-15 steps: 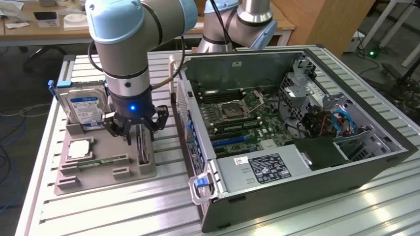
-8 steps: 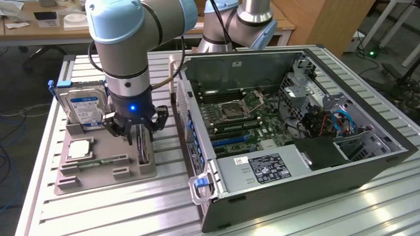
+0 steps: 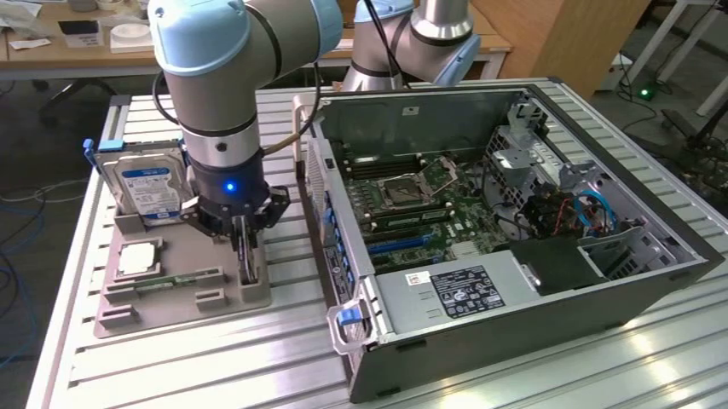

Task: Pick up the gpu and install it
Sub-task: 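Pick up the gpu and move the gpu toward the slot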

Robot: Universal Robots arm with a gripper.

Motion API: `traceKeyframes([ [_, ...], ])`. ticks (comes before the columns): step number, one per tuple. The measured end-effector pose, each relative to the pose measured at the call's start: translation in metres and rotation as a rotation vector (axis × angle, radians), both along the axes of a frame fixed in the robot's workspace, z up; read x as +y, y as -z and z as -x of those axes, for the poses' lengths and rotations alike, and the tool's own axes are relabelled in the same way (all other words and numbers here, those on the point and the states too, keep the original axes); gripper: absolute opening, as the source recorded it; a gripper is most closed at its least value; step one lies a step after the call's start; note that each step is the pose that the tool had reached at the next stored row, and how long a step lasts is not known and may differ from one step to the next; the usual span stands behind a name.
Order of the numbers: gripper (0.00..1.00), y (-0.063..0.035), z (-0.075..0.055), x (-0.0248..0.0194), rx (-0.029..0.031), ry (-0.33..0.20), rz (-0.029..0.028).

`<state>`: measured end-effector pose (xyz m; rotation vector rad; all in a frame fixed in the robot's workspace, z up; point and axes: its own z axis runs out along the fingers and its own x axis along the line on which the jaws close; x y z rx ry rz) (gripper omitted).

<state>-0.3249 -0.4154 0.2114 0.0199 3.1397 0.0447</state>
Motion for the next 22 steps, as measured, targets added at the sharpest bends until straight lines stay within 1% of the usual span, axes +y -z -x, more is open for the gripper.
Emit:
traceKeyframes([
  [17,0.33,0.0000,-0.0019,-0.0011,0.0000,-0.008,0.0000],
  [19,0.31,0.0000,-0.0019,-0.0012,0.0001,-0.008,0.0001],
  [20,0.27,0.0000,-0.0019,-0.0012,0.0001,-0.008,0.0001],
  [22,0.27,-0.0001,-0.0019,-0.0012,0.0001,-0.008,0.0001],
])
